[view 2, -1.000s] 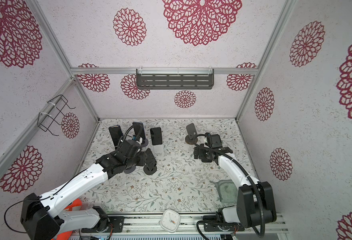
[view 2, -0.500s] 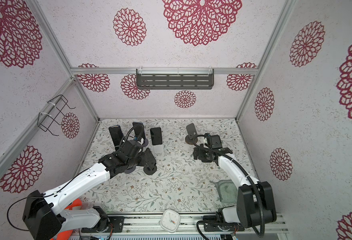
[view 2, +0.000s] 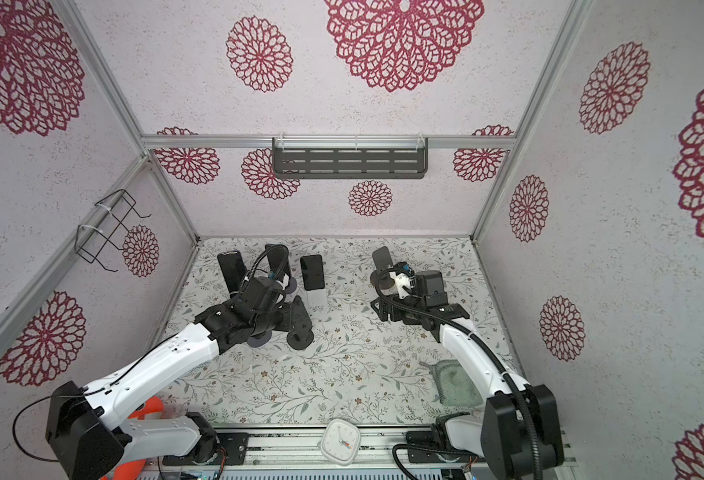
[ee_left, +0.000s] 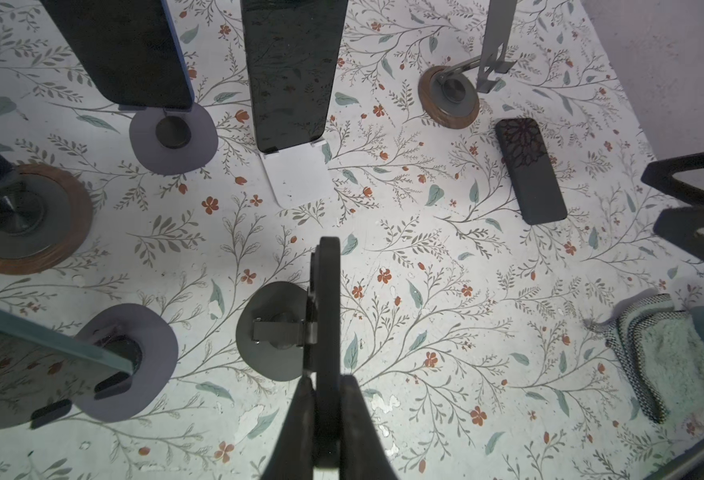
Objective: Remove the phone from the phone stand
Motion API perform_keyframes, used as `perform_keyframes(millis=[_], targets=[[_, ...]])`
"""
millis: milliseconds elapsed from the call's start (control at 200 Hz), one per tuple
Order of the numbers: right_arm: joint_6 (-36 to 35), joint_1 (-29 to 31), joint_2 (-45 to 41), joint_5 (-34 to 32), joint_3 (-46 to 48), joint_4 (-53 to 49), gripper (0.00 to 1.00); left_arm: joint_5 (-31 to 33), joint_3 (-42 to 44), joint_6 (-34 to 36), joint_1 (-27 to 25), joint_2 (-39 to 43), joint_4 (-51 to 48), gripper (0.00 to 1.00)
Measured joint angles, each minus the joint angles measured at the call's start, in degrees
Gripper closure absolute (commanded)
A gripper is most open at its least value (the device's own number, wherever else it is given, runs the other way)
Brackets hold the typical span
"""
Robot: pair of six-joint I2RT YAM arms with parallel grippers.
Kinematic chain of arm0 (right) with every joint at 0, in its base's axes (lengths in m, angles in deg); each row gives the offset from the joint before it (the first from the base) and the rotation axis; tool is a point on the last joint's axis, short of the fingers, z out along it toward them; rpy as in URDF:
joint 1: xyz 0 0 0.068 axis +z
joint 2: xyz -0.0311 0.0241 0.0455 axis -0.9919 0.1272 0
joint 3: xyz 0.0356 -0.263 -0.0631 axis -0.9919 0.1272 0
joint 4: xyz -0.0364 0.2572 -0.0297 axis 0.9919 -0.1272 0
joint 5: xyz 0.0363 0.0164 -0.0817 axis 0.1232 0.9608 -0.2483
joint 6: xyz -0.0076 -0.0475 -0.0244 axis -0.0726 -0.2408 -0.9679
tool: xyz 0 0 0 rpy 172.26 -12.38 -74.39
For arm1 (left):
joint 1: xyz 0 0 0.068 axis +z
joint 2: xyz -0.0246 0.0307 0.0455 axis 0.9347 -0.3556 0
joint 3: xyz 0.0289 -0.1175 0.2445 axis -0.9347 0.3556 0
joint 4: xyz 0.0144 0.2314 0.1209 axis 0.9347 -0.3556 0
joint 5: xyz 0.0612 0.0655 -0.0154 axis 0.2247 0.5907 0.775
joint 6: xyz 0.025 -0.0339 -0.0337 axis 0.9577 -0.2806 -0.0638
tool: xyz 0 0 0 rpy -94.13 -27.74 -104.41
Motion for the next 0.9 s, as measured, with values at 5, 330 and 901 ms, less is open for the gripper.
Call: perform_keyframes(millis=[5, 330, 901], targets=[[0.07, 0.07, -0.02, 0.13, 0.02, 0.20, 0.16, -0.13, -0.13, 0.00, 0.07, 0.00, -0.07, 1.00], [-3.72, 11.76, 4.17, 4.33, -5.49, 8.87, 0.01, -12.41, -7.45, -0.48, 6.64, 1.49, -4.17, 1.00], [-11.74, 28.09, 18.16, -4.26, -22.47, -1.05, 0.01, -23.93, -9.01, -0.13, 10.60, 1.53, -5.25, 1.00]])
